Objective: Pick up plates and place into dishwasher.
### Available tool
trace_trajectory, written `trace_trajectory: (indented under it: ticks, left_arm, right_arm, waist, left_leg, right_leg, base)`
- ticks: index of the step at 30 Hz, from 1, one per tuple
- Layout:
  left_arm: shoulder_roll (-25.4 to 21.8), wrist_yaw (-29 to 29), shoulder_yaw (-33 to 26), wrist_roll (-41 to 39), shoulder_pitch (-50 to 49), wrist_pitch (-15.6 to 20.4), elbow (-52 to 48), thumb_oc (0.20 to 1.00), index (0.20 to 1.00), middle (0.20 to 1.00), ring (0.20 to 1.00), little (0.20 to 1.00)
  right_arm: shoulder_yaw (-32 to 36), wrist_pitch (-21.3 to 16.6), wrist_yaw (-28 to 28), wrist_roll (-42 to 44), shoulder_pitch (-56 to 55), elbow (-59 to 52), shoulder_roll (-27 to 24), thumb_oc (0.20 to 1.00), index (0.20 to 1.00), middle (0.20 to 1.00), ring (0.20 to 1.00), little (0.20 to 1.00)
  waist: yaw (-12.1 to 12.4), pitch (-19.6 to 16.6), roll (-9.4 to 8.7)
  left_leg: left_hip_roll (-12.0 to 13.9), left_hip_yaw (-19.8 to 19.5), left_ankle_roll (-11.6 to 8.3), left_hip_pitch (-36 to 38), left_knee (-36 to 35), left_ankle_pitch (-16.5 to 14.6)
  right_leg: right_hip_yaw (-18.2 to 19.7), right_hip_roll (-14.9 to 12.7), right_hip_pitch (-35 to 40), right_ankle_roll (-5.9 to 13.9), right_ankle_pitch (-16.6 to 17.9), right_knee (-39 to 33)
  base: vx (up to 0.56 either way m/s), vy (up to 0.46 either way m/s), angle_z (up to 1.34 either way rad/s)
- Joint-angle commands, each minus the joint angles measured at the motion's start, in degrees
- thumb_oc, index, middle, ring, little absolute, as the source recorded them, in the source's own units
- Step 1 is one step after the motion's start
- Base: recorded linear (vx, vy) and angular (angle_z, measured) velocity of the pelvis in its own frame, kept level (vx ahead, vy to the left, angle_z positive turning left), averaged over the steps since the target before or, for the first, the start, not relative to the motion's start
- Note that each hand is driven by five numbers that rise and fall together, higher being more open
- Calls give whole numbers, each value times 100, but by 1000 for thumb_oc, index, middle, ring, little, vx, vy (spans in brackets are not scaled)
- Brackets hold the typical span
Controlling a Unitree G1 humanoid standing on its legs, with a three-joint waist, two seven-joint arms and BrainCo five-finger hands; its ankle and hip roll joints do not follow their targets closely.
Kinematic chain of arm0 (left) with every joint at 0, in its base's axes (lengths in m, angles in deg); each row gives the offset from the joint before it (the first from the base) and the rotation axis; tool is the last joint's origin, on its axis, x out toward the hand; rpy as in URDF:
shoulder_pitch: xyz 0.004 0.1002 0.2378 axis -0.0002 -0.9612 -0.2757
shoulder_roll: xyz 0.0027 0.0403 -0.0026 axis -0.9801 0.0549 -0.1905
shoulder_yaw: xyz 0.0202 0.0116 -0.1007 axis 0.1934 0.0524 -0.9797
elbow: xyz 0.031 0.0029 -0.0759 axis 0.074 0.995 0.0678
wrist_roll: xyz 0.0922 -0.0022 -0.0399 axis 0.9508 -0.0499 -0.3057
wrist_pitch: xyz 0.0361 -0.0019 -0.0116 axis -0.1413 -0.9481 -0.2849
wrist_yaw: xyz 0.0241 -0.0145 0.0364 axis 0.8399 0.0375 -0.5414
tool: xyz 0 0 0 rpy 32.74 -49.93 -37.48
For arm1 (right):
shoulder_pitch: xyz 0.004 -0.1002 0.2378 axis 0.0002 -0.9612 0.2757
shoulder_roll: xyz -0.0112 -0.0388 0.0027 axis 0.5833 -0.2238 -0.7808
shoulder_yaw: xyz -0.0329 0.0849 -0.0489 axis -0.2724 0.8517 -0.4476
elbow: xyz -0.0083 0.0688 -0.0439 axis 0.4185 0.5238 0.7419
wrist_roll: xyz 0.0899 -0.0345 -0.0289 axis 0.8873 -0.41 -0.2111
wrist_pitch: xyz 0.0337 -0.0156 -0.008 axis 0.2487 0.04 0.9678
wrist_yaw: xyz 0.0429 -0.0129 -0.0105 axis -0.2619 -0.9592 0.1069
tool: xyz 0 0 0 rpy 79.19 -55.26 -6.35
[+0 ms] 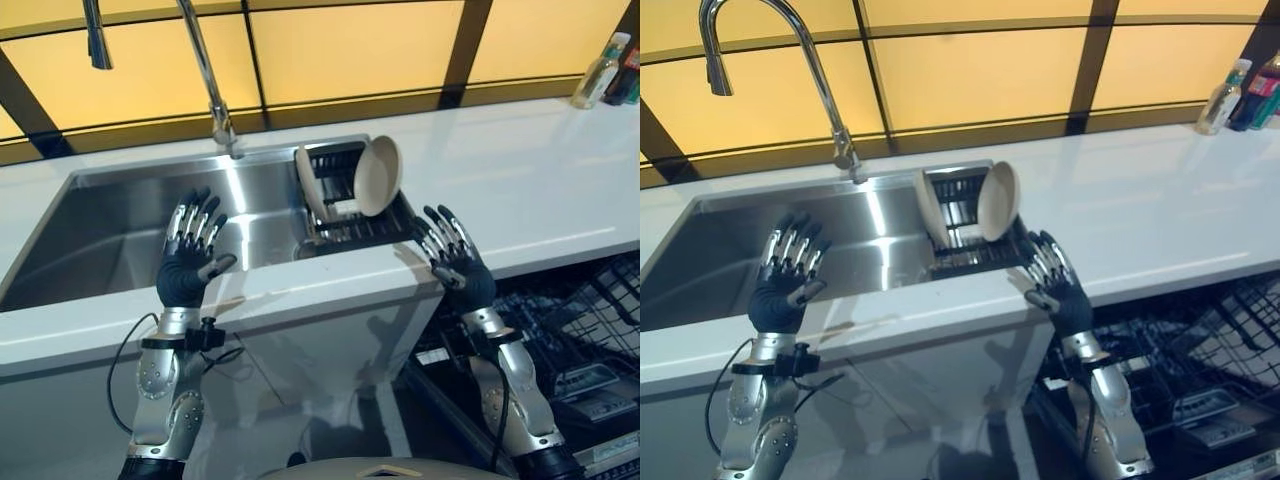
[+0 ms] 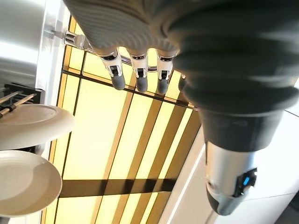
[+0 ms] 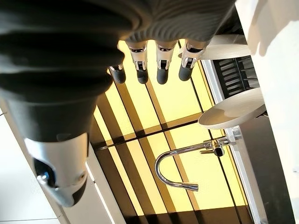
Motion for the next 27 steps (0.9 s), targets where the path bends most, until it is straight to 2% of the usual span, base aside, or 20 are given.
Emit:
trace_trajectory:
  ticks: [1, 5, 8, 13, 17, 19, 23, 25, 27]
  left_arm:
    - [-193, 102, -150, -168, 138, 354, -101, 1000, 1000, 1000, 1000, 1000]
    - [-315, 131, -229, 389, 163, 592, -166, 1000, 1000, 1000, 1000, 1000]
    - [-615, -182, -405, 1203, 513, 768, -113, 1000, 1000, 1000, 1000, 1000]
    - [-1390, -978, -656, 2582, 1381, 691, 284, 1000, 1000, 1000, 1000, 1000]
    - [-2278, -1578, -817, 3954, 1931, 512, 769, 1000, 1000, 1000, 1000, 1000]
    - [-2944, -1818, -668, 4601, 2239, 381, 1242, 1000, 1000, 1000, 1000, 1000]
    - [-4288, -1684, -99, 5258, 2927, 43, 2297, 1000, 1000, 1000, 1000, 1000]
    - [-4587, -1600, 136, 5452, 3191, -44, 2558, 1000, 1000, 1000, 1000, 1000]
    - [-4887, -1658, 388, 5997, 3433, -153, 2757, 1000, 1000, 1000, 1000, 1000]
  right_arm:
    - [216, -330, -105, 11, 129, -314, 104, 1000, 1000, 1000, 1000, 1000]
    - [267, -320, -220, -6, 123, -335, 85, 1000, 1000, 1000, 1000, 1000]
    - [322, -242, -232, 45, 165, -295, 34, 1000, 1000, 1000, 1000, 1000]
    - [330, 52, -244, 25, 318, -253, 9, 1000, 1000, 1000, 1000, 1000]
    - [427, 314, -235, -33, 337, -311, -11, 1000, 1000, 1000, 1000, 1000]
    - [471, 395, -206, -6, 342, -294, -83, 1000, 1000, 1000, 1000, 1000]
    - [546, 542, -155, 4, 318, -323, -251, 1000, 1000, 1000, 1000, 1000]
    - [547, 525, -158, 7, 300, -286, -293, 1000, 1000, 1000, 1000, 1000]
    - [566, 496, -136, 56, 276, -217, -370, 1000, 1000, 1000, 1000, 1000]
  waist:
    - [44, -19, -265]
    - [22, -24, -263]
    - [-67, -66, -233]
    - [-281, -149, -115]
    - [-417, -202, -34]
    - [-491, -211, 19]
    - [-657, -204, 158]
    - [-687, -192, 182]
    - [-730, -184, 216]
  left_leg:
    - [-13, 304, 54, -153, 235, -557]
    - [4, 331, 43, -139, 277, -576]
    - [23, 379, 41, -102, 275, -578]
    - [17, 440, 56, -44, 335, -588]
    - [-12, 502, 84, -6, 394, -621]
    - [-19, 556, 99, 22, 388, -618]
    - [-19, 691, 118, 40, 396, -611]
    - [-25, 727, 121, 42, 403, -616]
    - [-29, 761, 126, 50, 391, -617]
  right_leg:
    - [-321, -341, -164, 415, -57, 105]
    - [-271, -338, -151, 429, -72, 126]
    - [-206, -328, -143, 443, -96, 138]
    - [-47, -331, -158, 477, -105, 187]
    - [78, -344, -170, 521, -88, 204]
    - [111, -356, -167, 551, -65, 186]
    - [159, -377, -190, 593, -35, 185]
    - [175, -384, -190, 609, -32, 185]
    - [181, -390, -194, 628, -23, 182]
  base:
    - [12, -12, -8]
    - [5, -7, -11]
    - [28, 13, -8]
    - [55, 32, -11]
    - [56, 28, -12]
    - [45, 29, -14]
    - [48, 31, -18]
    - [60, 24, -18]
    - [78, 20, -3]
